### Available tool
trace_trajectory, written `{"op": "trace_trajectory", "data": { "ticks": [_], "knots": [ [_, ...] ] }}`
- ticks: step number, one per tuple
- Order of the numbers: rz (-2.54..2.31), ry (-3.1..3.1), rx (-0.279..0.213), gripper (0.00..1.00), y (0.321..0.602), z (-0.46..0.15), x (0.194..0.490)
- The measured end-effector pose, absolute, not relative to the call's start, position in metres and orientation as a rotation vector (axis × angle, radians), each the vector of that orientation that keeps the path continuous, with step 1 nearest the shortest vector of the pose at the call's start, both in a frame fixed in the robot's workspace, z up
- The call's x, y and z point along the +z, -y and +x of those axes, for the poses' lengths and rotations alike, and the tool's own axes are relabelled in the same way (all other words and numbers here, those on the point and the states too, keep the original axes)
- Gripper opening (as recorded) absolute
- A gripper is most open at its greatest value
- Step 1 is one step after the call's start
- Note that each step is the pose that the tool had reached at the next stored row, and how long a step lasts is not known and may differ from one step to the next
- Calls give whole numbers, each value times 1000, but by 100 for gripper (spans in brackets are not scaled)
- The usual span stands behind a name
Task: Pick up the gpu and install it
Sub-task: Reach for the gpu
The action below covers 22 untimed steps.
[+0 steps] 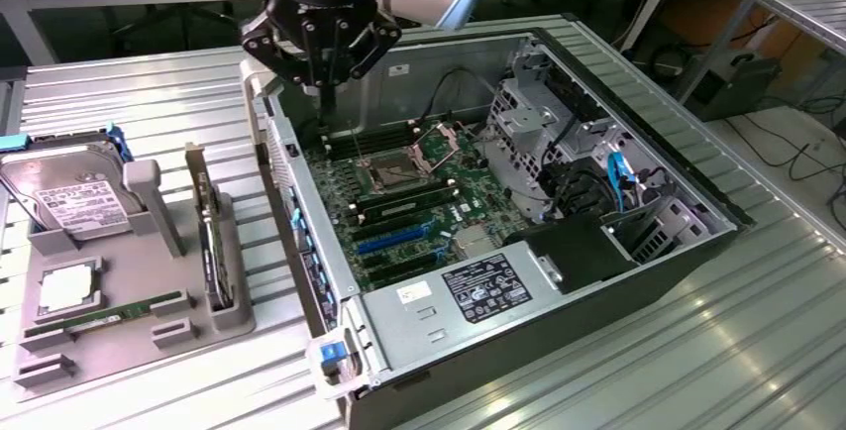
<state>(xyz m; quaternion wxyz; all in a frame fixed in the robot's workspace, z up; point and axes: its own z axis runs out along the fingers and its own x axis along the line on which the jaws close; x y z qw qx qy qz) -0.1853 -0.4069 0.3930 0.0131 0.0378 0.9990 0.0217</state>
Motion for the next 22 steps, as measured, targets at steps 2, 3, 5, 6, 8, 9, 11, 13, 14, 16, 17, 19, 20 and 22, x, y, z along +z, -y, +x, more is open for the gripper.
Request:
{"op": "trace_trajectory", "data": {
  "ticks": [2,3,5,6,8,9,11,13,14,16,17,19,20,22],
  "knots": [
    [118,-3112,68,11,408,-200,393],
    [118,-3112,68,11,409,-209,392],
    [118,-3112,67,11,410,-223,390],
    [118,-3112,67,11,411,-229,389],
    [118,-3112,66,11,412,-244,386],
    [118,-3112,66,11,413,-251,384],
    [118,-3112,65,11,413,-261,381],
    [118,-3112,64,11,413,-271,378],
    [118,-3112,64,11,413,-275,377],
    [118,-3112,63,11,414,-284,374],
    [118,-3112,63,11,414,-289,373],
    [118,-3113,61,11,414,-298,370],
    [118,-3112,60,11,414,-303,368],
    [118,-3112,59,11,415,-310,365]
  ]
}}
